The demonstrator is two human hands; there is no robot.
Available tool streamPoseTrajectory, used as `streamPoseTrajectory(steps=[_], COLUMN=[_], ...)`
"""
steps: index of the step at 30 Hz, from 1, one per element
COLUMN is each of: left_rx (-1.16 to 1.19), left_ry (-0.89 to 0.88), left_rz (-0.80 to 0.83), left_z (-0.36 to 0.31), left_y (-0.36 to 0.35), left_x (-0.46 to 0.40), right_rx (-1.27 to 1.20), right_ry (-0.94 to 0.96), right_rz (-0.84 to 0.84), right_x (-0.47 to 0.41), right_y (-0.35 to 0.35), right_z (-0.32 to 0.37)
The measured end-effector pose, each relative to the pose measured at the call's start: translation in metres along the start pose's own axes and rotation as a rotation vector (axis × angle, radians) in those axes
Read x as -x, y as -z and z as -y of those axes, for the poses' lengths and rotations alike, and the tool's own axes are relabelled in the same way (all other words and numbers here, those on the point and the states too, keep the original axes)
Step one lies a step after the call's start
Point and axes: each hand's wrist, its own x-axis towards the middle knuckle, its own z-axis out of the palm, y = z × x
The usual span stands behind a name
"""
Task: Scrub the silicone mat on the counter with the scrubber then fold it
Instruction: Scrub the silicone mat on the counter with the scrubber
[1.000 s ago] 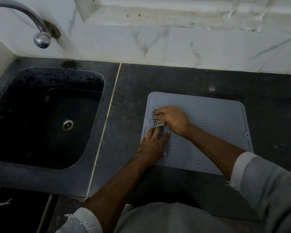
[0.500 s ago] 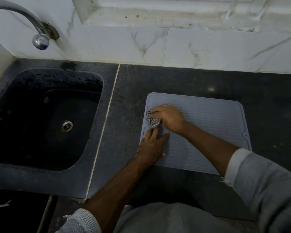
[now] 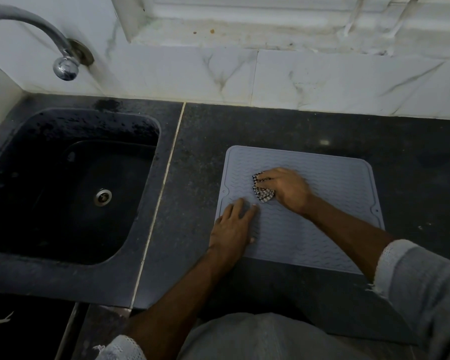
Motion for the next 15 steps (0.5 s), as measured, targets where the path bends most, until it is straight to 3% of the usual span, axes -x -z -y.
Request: streamPoseTrajectory(steps=[3, 8, 11, 15], left_rx=[-0.035, 0.027, 0.042, 0.034], left_ry=[0.006, 0.007, -0.004, -0.007], left_rz=[-0.088, -0.052, -0.054, -0.045], left_z=[-0.005, -0.009, -0.009, -0.009], left_y=[-0.006, -0.005, -0.003, -0.004], left_x=[0.011, 0.013, 0.013, 0.013], right_rx=[-0.007, -0.119, -0.075, 0.084], right_ry=[-0.021, -0.051, -0.008, 0.031], right_rz=[0.024, -0.006, -0.023, 0.084], right_x=[0.0, -0.017, -0.036, -0.051], right_y=[0.001, 0.015, 0.018, 0.006], right_z=[0.002, 0.023, 0.046, 0.069])
